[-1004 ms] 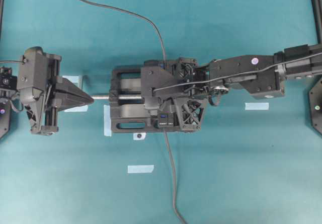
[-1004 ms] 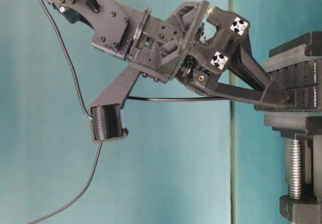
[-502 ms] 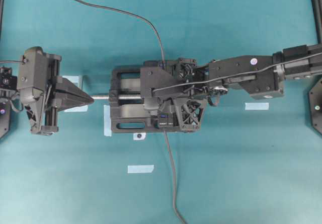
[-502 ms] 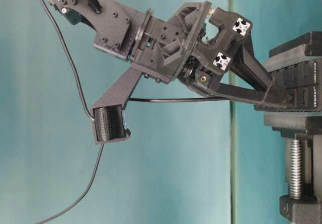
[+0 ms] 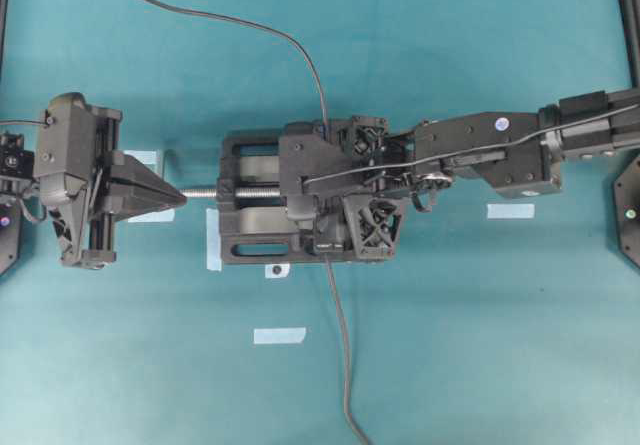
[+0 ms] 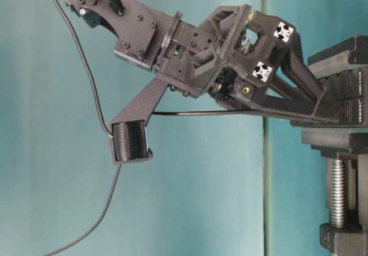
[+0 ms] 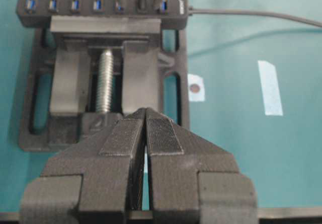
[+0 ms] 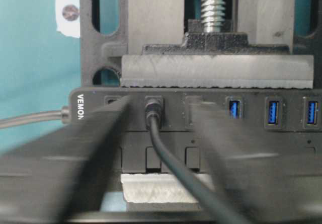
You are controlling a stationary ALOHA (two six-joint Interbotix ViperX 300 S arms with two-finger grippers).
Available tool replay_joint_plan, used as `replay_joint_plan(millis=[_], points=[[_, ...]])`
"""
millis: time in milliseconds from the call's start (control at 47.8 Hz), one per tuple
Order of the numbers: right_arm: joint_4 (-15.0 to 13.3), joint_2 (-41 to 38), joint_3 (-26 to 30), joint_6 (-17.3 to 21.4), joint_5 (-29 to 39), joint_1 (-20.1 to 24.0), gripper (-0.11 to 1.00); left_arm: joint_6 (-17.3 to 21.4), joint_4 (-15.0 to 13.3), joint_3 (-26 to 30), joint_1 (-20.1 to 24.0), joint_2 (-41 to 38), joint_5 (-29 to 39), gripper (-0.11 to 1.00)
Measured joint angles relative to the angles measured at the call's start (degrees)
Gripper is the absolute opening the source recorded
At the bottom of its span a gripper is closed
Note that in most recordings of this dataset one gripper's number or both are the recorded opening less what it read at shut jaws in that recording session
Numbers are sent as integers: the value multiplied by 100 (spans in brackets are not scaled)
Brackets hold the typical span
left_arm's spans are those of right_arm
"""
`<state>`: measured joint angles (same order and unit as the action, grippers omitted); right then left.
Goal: Insert the USB into the second port from the front of the fixed hub.
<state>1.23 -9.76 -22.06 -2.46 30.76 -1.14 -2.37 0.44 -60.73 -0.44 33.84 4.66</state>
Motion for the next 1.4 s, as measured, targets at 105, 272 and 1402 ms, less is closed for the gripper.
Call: replay_joint_plan(millis=[105,272,1402], points=[[0,0,0,185,0,0,88,0,0,0,0,9,0,0],[-18,0,-9,378,-9,-9,87,-9,0,-9,0,0,0,0],[-26,1327,-1143,413,-914,-18,86,-18,0,0,-35,0,0,0]])
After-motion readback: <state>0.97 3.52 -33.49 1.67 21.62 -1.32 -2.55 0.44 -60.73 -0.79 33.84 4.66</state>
